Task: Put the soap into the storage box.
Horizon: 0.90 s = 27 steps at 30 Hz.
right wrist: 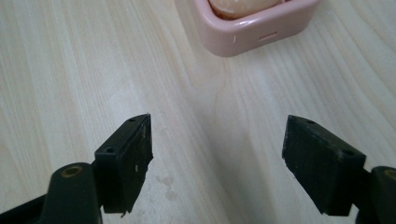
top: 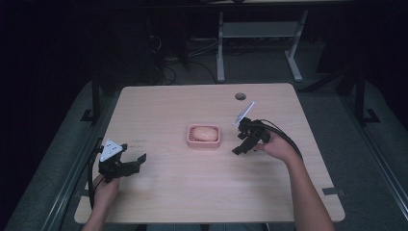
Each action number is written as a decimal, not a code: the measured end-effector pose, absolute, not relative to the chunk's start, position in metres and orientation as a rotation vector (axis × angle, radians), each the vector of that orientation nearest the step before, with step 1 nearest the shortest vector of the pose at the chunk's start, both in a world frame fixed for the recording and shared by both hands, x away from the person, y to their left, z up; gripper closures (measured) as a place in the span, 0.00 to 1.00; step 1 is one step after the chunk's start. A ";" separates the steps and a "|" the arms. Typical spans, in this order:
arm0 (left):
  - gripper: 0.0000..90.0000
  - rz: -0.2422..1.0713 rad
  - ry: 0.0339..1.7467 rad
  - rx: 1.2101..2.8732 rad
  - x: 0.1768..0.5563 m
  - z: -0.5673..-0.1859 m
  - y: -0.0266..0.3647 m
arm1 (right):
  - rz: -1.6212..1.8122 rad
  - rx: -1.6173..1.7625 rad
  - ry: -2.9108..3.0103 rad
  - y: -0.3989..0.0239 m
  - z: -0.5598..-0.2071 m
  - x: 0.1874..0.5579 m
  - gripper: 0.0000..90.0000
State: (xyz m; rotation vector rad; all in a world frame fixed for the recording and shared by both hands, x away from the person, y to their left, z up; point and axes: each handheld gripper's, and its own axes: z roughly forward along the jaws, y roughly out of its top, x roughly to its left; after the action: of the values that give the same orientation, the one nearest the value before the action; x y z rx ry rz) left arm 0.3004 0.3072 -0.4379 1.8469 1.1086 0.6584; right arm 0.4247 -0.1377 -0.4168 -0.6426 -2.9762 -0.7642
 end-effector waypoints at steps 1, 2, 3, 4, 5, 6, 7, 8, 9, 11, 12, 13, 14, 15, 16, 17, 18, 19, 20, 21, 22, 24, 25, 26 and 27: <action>0.16 0.658 1.109 1.846 0.300 -0.438 0.307 | -0.767 -0.645 -2.975 -0.139 -0.417 0.423 0.27; 0.16 0.658 1.109 1.846 0.300 -0.438 0.307 | -0.769 -0.647 -2.971 -0.140 -0.418 0.422 0.27; 0.16 0.658 1.108 1.845 0.300 -0.438 0.307 | -0.771 -0.649 -2.972 -0.141 -0.419 0.421 0.27; 0.16 0.659 1.108 1.846 0.300 -0.438 0.307 | -0.769 -0.655 -2.970 -0.142 -0.420 0.420 0.27; 0.16 0.658 1.108 1.845 0.300 -0.438 0.307 | -0.755 -0.661 -2.966 -0.143 -0.421 0.420 0.26; 0.16 0.658 1.108 1.845 0.300 -0.438 0.307 | -0.736 -0.664 -2.967 -0.143 -0.422 0.419 0.27; 0.16 0.658 1.109 1.846 0.300 -0.438 0.307 | -0.732 -0.664 -2.968 -0.144 -0.422 0.418 0.26; 0.16 0.658 1.109 1.846 0.300 -0.438 0.307 | -0.732 -0.664 -2.968 -0.144 -0.422 0.418 0.26; 0.16 0.658 1.109 1.846 0.300 -0.438 0.307 | -0.737 -0.662 -2.970 -0.144 -0.422 0.418 0.27; 0.16 0.658 1.108 1.847 0.300 -0.438 0.307 | -0.763 -0.672 -2.965 -0.147 -0.422 0.414 0.27; 0.16 0.658 1.108 1.847 0.300 -0.438 0.307 | -0.763 -0.672 -2.965 -0.147 -0.422 0.414 0.27; 0.16 0.658 1.108 1.847 0.300 -0.438 0.307 | -0.763 -0.672 -2.967 -0.148 -0.423 0.412 0.27; 0.16 0.657 1.108 1.847 0.300 -0.438 0.306 | -0.766 -0.671 -2.967 -0.149 -0.424 0.412 0.27; 0.16 0.658 1.107 1.848 0.300 -0.438 0.306 | -0.771 -0.674 -2.965 -0.150 -0.425 0.410 0.27; 0.16 0.658 1.107 1.849 0.300 -0.438 0.306 | -0.767 -0.683 -2.960 -0.151 -0.426 0.409 0.27; 0.16 0.657 1.108 1.847 0.300 -0.439 0.306 | -0.752 -0.689 -2.957 -0.152 -0.427 0.409 0.26; 0.16 0.657 1.108 1.847 0.300 -0.439 0.306 | -0.757 -0.691 -2.958 -0.152 -0.428 0.408 0.27; 0.16 0.658 1.105 1.850 0.300 -0.438 0.306 | -0.766 -0.688 -2.962 -0.153 -0.428 0.407 0.27; 0.16 0.659 1.106 1.849 0.300 -0.438 0.306 | -0.771 -0.692 -2.959 -0.154 -0.428 0.407 0.27; 0.16 0.659 1.106 1.850 0.300 -0.438 0.306 | -0.772 -0.698 -2.956 -0.155 -0.428 0.406 0.27; 0.16 0.659 1.106 1.850 0.300 -0.439 0.306 | -0.773 -0.697 -2.957 -0.156 -0.429 0.405 0.27; 0.16 0.658 1.106 1.849 0.301 -0.439 0.306 | -0.776 -0.703 -2.952 -0.158 -0.430 0.403 0.27; 0.16 0.658 1.106 1.850 0.301 -0.439 0.306 | -0.776 -0.703 -2.952 -0.158 -0.430 0.403 0.27; 0.16 0.660 1.103 1.853 0.301 -0.439 0.306 | -0.772 -0.712 -2.949 -0.159 -0.432 0.401 0.26; 0.16 0.660 1.104 1.854 0.300 -0.439 0.306 | -0.759 -0.712 -2.948 -0.160 -0.433 0.401 0.26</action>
State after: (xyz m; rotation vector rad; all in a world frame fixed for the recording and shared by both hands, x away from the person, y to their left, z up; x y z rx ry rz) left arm 0.3004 0.3058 -0.4385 1.8540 1.1037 0.6598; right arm 0.4007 -0.1598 -0.4325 -0.7116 -2.9483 -0.7592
